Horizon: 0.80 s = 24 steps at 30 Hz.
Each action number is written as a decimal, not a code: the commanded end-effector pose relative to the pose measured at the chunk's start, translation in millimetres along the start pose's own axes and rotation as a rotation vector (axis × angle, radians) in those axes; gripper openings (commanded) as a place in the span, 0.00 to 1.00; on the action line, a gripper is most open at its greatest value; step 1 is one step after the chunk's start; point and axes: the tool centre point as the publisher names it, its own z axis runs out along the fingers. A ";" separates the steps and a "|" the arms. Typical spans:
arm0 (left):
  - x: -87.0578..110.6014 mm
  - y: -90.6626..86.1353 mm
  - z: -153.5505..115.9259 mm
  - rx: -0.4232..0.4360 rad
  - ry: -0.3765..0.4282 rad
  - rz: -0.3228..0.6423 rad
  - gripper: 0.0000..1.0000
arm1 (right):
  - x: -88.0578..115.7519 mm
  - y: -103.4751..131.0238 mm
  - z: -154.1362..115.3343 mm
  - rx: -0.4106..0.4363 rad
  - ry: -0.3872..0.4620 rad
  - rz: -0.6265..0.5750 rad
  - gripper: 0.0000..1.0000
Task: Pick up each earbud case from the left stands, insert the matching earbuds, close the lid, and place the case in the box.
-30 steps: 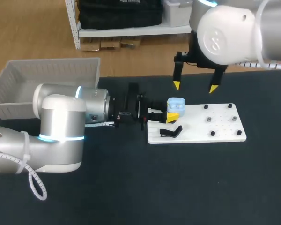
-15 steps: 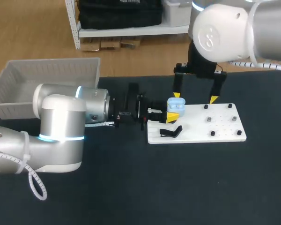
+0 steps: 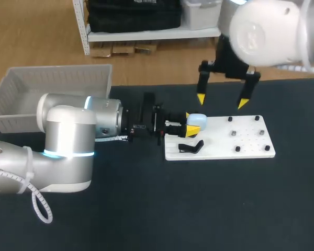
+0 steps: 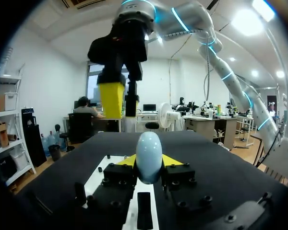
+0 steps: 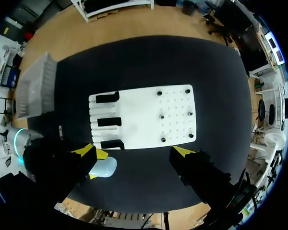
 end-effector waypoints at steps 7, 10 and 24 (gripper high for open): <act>-36.5 10.5 -66.3 -0.147 0.056 0.080 0.00 | 24.7 -19.3 -20.6 -0.065 -0.164 -0.005 1.00; -51.4 15.1 -96.7 -0.218 0.100 0.113 0.00 | 24.7 -19.3 -20.6 -0.065 -0.164 -0.005 1.00; -73.4 65.8 -243.0 -0.547 0.354 0.062 0.00 | 24.7 -19.3 -20.6 -0.065 -0.164 -0.005 1.00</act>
